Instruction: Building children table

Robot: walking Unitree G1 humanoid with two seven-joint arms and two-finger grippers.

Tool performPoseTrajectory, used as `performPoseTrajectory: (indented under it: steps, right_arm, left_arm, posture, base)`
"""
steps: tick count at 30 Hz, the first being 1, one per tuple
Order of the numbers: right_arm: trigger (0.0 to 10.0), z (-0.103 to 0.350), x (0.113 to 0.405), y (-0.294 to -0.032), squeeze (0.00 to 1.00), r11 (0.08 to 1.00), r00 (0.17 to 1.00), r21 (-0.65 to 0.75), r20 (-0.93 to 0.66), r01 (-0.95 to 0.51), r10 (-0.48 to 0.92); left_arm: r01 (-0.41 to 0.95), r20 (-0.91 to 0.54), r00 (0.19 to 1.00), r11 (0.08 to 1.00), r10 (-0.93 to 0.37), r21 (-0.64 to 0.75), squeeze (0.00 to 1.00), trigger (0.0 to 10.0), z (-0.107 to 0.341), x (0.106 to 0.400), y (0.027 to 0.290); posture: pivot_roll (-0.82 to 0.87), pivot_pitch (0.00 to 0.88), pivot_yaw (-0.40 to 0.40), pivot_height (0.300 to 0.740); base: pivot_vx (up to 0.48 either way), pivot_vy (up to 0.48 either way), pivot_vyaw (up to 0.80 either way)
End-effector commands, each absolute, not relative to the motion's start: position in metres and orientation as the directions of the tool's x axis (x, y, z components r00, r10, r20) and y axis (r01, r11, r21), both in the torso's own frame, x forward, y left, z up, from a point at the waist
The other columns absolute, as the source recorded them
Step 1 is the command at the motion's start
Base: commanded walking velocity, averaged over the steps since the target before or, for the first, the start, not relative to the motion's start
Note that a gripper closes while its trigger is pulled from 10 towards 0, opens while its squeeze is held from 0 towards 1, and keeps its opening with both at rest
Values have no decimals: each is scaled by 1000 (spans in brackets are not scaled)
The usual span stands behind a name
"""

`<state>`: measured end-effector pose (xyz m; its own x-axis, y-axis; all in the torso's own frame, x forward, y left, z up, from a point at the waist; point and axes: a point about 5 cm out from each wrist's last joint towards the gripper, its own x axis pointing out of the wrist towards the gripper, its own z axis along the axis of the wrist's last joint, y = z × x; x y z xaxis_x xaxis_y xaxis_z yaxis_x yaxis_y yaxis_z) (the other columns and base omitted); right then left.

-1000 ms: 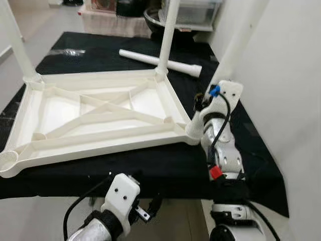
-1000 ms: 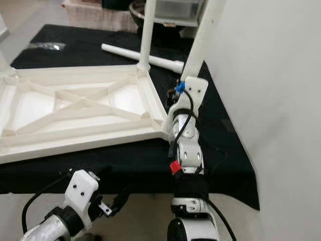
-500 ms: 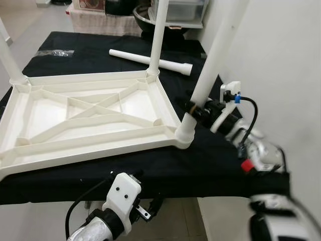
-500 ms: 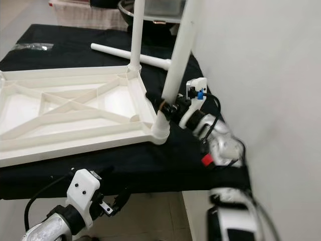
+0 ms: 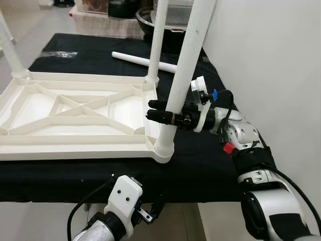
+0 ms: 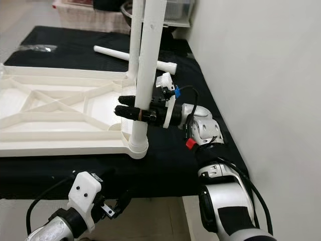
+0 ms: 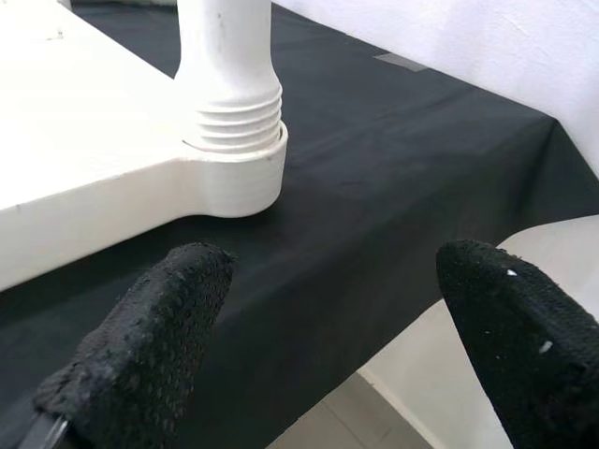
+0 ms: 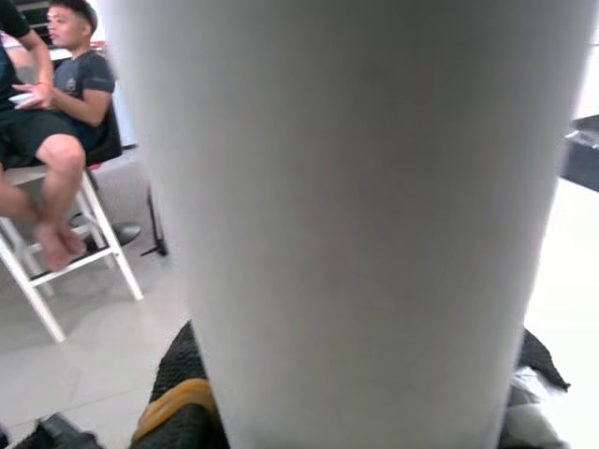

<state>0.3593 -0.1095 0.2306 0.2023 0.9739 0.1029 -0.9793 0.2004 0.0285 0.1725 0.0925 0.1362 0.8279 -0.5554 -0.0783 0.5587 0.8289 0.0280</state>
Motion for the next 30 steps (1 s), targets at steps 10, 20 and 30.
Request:
performPoseTrajectory:
  steps: [10, 20, 30]
  right_arm:
    - [0, 201, 377, -144, 0, 911, 921, 137, 78, -389, 381]
    - [0, 178, 346, -136, 0, 957, 978, 200, -41, 211, -207]
    - [10000, 199, 344, -94, 1000, 968, 989, 236, 102, 79, -106]
  left_arm:
    - [572, -98, 817, 820, -568, 12, 0, 10000, 130, 172, 92]
    - [576, -103, 814, 817, -571, 18, 0, 10000, 130, 174, 93]
    - [570, -102, 818, 821, -566, 19, 0, 10000, 130, 174, 94]
  posture:
    - [139, 69, -126, 740]
    - [145, 83, -121, 740]
    - [149, 98, -123, 740]
  base:
    - [0, 0, 0]
    - [0, 0, 0]
    - [0, 0, 0]
